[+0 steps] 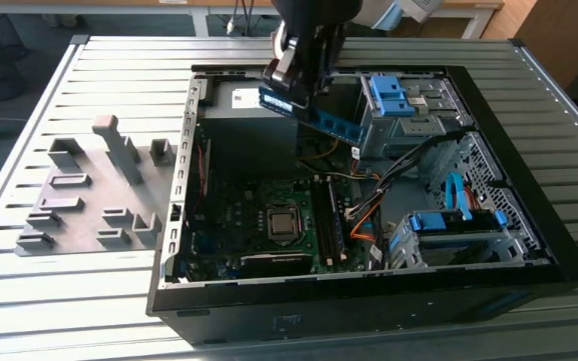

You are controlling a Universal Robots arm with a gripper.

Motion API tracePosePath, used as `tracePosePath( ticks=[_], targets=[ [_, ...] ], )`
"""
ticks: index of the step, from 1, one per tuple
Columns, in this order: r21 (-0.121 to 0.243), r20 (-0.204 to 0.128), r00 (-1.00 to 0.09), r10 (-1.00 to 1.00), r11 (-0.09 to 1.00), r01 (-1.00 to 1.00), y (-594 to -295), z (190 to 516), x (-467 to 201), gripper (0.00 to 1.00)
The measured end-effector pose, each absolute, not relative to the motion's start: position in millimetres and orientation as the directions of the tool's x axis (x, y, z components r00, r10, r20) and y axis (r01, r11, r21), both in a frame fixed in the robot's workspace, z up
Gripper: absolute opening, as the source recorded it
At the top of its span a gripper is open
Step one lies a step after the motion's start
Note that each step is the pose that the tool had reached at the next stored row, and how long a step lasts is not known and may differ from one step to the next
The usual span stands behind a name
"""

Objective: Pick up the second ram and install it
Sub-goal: 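Insert the second ram into the second slot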

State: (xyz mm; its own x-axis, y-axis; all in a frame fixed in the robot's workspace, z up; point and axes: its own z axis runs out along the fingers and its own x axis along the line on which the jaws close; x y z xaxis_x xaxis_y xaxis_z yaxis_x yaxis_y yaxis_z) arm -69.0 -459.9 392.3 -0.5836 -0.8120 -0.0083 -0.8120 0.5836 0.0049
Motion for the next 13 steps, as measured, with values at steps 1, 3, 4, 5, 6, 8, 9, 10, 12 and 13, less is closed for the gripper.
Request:
tracePosePath(
  ticks=[1, 3, 4, 5, 6, 8, 9, 10, 12, 13],
  targets=[
    [0.005, -0.008, -0.598, -0.802, 0.598, -0.802, -459.9, 392.1, -69.0, 0.14],
    [0.005, -0.008, -0.626, -0.78, 0.626, -0.78, -459.9, 391.7, -69.0, 0.14],
    [0.005, -0.008, -0.64, -0.769, 0.64, -0.769, -459.9, 391.6, -69.0, 0.14],
    [0.005, -0.008, -0.653, -0.757, 0.653, -0.757, -459.9, 391.4, -69.0, 0.14],
    [0.005, -0.008, -0.666, -0.746, 0.666, -0.746, -459.9, 391.2, -69.0, 0.14],
    [0.005, -0.008, -0.693, -0.721, 0.693, -0.721, -459.9, 390.8, -69.0, 0.14],
    [0.005, -0.008, -0.705, -0.709, 0.705, -0.709, -459.9, 390.7, -69.0, 0.14],
    [0.005, -0.008, -0.719, -0.695, 0.719, -0.695, -459.9, 390.4, -69.0, 0.14],
    [0.004, -0.008, -0.744, -0.668, 0.744, -0.668, -459.9, 390.1, -69.0, 0.14],
    [0.004, -0.008, -0.756, -0.655, 0.756, -0.655, -459.9, 389.9, -69.0, 0.14]
  ],
)
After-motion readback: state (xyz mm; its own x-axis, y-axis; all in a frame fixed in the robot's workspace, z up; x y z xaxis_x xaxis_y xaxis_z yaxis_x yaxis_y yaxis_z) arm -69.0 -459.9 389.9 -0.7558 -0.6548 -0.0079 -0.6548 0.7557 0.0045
